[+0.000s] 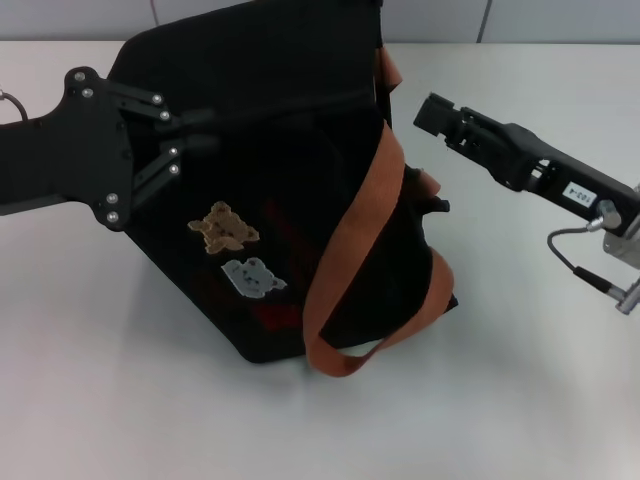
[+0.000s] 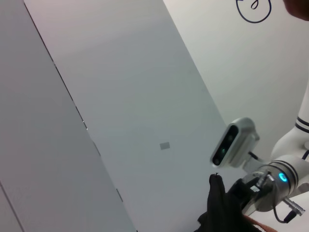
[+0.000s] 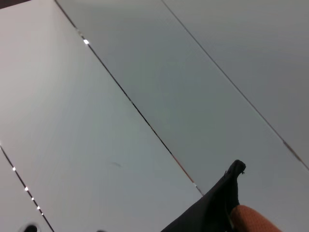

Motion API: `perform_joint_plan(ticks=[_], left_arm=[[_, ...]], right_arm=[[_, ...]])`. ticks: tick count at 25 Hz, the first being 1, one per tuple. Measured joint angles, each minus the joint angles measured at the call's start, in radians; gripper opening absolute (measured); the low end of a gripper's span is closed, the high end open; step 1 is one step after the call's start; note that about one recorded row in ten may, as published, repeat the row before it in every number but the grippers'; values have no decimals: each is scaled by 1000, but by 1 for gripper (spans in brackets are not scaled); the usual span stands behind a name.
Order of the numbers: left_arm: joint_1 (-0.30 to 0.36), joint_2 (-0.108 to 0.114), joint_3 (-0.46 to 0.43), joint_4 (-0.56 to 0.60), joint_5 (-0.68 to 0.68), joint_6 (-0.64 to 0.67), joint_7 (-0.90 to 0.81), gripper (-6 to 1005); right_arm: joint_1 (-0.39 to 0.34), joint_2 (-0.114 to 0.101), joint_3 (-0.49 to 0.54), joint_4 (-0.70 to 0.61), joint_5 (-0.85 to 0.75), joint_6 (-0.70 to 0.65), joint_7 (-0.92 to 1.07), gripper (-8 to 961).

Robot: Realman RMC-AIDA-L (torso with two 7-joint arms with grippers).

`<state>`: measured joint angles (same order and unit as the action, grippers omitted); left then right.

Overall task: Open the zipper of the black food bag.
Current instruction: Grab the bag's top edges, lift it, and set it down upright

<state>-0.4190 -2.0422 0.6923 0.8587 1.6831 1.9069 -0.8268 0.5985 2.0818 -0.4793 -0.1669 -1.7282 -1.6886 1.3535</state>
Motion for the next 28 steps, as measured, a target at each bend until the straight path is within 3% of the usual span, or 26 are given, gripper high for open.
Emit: perform_joint_plan(ticks=[6,28], left_arm=[[1,-4,14,-1,1,0,11,77],[-13,-10,39,-12,25,2,14,78]], right_arm=[[17,0,-1,-26,-2,24,118,337],[48,5,-31,-15,-8,42,144,334]])
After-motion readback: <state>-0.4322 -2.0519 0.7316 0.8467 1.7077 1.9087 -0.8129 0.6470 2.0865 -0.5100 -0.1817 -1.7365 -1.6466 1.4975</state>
